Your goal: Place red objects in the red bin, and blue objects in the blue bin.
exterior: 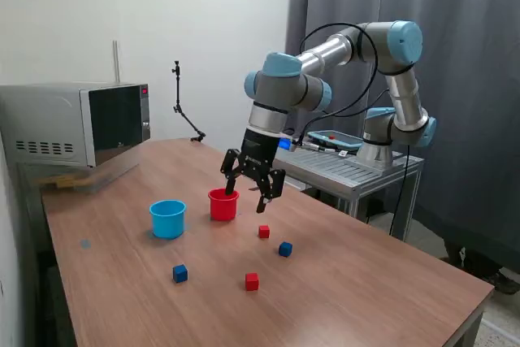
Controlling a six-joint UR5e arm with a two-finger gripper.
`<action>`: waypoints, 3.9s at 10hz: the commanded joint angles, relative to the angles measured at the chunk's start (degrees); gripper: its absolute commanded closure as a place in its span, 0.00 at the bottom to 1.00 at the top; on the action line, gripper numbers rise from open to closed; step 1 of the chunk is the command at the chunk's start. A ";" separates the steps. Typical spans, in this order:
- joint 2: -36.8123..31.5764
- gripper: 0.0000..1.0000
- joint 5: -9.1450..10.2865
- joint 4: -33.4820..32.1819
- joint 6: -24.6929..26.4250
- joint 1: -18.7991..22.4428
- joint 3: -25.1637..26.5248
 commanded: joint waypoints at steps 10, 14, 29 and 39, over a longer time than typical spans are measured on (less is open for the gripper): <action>16.05 0.00 0.32 -5.11 13.75 -1.22 -16.53; 19.40 0.00 0.23 -5.81 15.79 -2.18 -18.03; 21.86 0.00 4.80 -7.75 13.15 -4.29 -19.88; 22.65 0.00 4.80 -7.75 13.15 -4.29 -20.32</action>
